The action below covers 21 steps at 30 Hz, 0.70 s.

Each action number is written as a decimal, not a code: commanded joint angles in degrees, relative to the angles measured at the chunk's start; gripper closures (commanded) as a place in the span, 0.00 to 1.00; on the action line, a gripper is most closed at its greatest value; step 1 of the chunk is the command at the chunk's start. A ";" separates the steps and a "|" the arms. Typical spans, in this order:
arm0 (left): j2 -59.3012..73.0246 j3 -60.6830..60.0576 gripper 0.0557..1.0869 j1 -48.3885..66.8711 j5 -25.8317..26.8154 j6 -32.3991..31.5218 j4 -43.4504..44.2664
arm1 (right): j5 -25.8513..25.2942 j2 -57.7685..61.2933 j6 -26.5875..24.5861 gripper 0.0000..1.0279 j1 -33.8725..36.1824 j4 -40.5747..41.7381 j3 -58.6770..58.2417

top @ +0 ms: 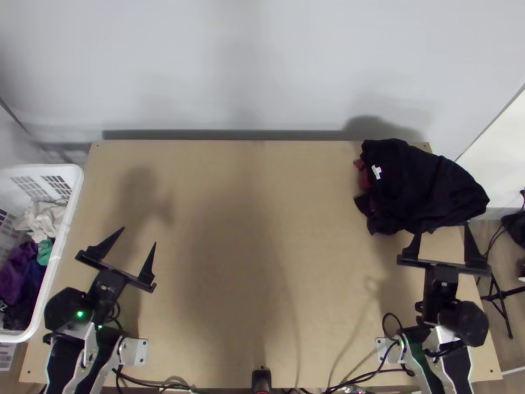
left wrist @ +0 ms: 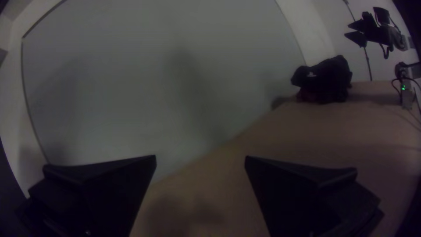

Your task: Fold the t-shirt

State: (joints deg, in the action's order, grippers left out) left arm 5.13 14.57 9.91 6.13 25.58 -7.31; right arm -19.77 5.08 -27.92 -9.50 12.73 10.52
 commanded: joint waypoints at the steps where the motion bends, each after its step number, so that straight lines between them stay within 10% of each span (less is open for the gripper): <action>1: -5.39 -8.94 0.04 0.55 -0.15 0.43 3.53 | -1.06 -5.26 5.95 0.04 0.36 -5.44 -5.16; 10: -5.21 -10.17 0.04 2.48 0.64 0.70 -2.27 | 2.28 -5.17 5.60 0.04 0.27 -22.93 -5.25; 21: -5.21 -10.17 0.04 2.13 1.52 4.39 -9.56 | 2.89 -5.17 5.69 0.04 1.24 -22.84 -5.25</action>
State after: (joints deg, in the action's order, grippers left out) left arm 0.03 4.86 12.05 6.85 28.60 -12.99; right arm -17.30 0.03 -22.13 -8.47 -8.71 5.39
